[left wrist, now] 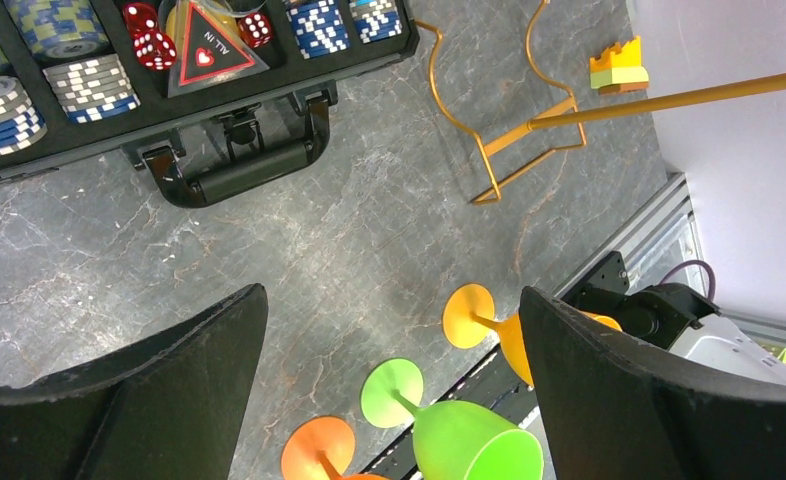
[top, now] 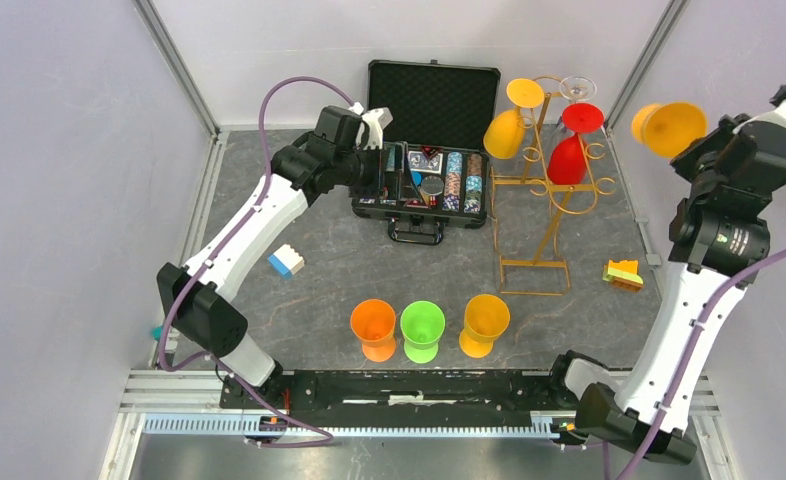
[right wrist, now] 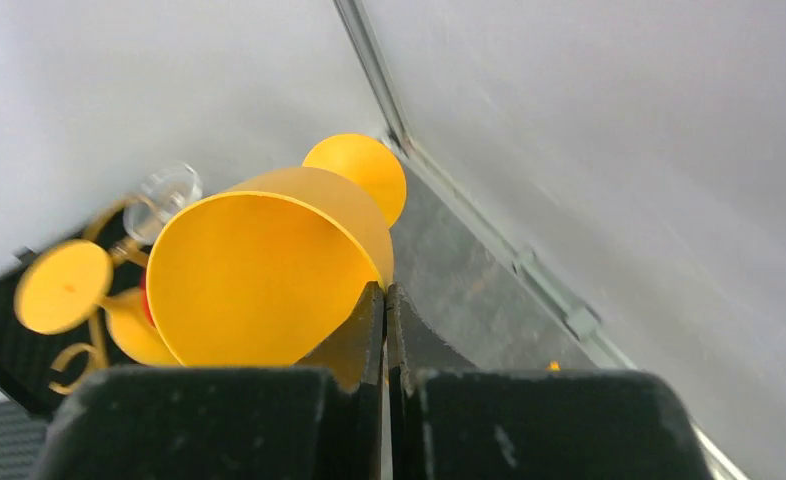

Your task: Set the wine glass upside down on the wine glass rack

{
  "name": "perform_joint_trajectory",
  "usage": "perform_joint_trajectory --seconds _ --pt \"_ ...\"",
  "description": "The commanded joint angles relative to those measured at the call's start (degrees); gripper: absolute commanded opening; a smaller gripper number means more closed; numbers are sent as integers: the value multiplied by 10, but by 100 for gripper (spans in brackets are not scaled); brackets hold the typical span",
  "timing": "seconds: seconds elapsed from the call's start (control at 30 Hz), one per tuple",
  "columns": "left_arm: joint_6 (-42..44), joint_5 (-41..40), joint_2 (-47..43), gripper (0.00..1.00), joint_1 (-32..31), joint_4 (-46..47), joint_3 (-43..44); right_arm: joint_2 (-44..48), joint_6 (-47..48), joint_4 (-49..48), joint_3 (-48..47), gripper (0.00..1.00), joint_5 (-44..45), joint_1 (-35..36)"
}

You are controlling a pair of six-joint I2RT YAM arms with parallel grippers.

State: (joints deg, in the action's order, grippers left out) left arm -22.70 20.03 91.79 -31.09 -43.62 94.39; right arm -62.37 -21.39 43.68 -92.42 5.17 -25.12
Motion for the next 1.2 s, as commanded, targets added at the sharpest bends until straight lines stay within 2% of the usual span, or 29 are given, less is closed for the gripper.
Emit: perform_joint_trajectory --seconds 0.0,0.2,0.37,0.57,0.7,0.77,0.87,1.17 --pt "-14 11 -5 100 4 10 34 17 -17 -131 -25 0 -24 1" --pt "-44 33 -11 99 6 11 72 -16 -105 -225 -55 0 -214 1" --pt "-84 61 -33 96 16 73 100 -36 -188 -285 -32 0 -339 27" --pt "-144 103 -63 89 44 236 99 -62 -182 -258 -24 0 -343 197" --pt "-235 123 -52 78 75 296 98 -49 -200 -261 16 0 -323 286" --pt "-261 126 -45 72 89 303 96 -42 -210 -263 34 0 -318 316" --pt "-256 139 -31 64 97 301 101 -31 -220 -266 57 0 -307 351" --pt "-234 171 -20 43 97 250 96 -29 -224 -270 73 0 -308 392"
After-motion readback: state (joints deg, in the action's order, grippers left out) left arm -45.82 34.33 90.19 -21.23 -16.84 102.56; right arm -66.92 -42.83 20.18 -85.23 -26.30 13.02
